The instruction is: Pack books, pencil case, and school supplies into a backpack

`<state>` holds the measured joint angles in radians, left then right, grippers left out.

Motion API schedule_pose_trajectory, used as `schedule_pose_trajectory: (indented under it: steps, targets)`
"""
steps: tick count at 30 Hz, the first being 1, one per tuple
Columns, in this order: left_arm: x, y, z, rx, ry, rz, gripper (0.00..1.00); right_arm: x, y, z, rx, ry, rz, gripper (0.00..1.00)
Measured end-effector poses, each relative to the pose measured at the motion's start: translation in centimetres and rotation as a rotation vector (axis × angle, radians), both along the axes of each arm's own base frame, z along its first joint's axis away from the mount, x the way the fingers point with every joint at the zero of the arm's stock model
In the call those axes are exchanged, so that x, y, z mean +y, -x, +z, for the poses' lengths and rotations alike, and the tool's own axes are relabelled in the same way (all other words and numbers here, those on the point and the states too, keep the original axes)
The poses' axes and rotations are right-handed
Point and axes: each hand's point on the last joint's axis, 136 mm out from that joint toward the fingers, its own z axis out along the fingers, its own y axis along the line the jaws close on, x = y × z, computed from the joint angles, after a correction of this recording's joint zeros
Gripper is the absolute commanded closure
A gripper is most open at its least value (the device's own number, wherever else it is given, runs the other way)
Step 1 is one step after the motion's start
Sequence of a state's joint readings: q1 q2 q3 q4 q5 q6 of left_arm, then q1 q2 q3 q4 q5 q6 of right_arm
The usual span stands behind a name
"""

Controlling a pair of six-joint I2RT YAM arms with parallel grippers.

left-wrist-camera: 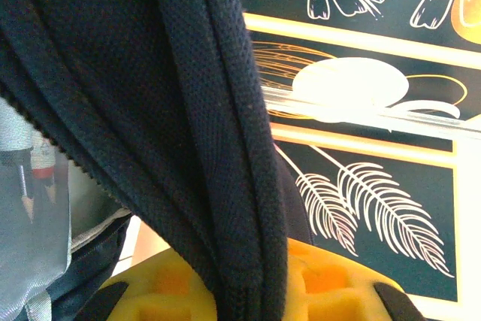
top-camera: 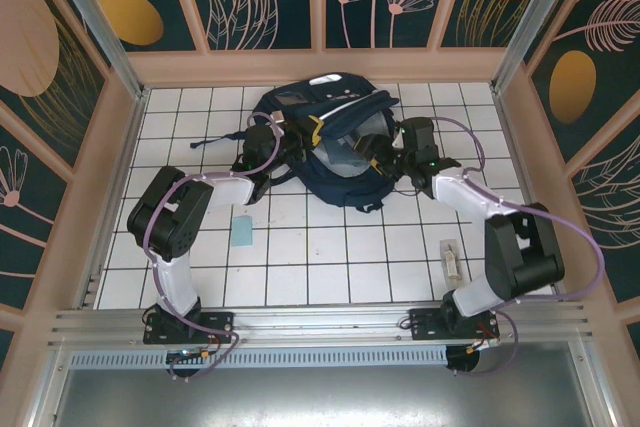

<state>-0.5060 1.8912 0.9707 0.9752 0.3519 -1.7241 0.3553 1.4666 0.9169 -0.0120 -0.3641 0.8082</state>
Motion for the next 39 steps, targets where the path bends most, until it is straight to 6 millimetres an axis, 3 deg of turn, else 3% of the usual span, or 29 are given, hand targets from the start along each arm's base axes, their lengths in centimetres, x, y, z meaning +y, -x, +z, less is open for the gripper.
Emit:
schedule_pose_trajectory:
  steps: [3,8,9,11,12,15,19,24,26,28,31,39]
  targets:
    - [0.0,0.1,-0.3,-0.008,-0.017,-0.001,1.00,-0.9,1.1,2.4,-0.077,0.053,-0.014,0.02]
    - [0.3,1.0,-2.0,0.008,-0.034,-0.010,0.99,-3.4,1.8,6.2,-0.186,0.079,-0.080,0.01]
    - [0.2,1.2,-2.4,0.011,-0.039,-0.014,0.81,-3.9,1.6,6.5,-0.193,0.076,-0.093,0.01]
    - [0.0,1.7,-2.9,0.009,-0.055,-0.032,0.20,-5.3,1.2,7.0,-0.202,0.063,-0.110,0.01]
    - [-0.1,1.9,-3.0,0.002,-0.060,-0.049,0.03,-5.9,1.0,7.1,-0.201,0.056,-0.116,0.01]
    - [-0.8,3.0,-2.7,-0.041,-0.101,-0.113,0.01,-7.4,0.6,7.2,-0.199,0.043,-0.140,0.01]
    - [-0.2,4.4,-2.1,-0.089,-0.238,-0.151,0.01,-7.3,1.1,7.2,-0.204,0.042,-0.126,0.01]
    - [3.4,5.1,1.4,-0.201,-0.425,-0.092,0.01,-6.9,1.9,6.1,-0.190,0.072,-0.130,0.02]
    - [5.7,4.7,2.9,-0.246,-0.495,-0.024,0.01,-6.2,2.2,5.8,-0.185,0.097,-0.125,0.09]
    - [7.7,4.1,3.5,-0.266,-0.551,0.036,0.01,-5.4,2.5,5.4,-0.178,0.114,-0.120,0.24]
    - [9.9,3.0,2.9,-0.255,-0.618,0.094,0.01,-4.1,2.9,4.3,-0.152,0.125,-0.100,0.36]
    - [12.1,-1.9,-2.7,-0.130,-0.714,0.142,0.03,-2.6,4.4,0.4,-0.061,0.159,-0.089,0.35]
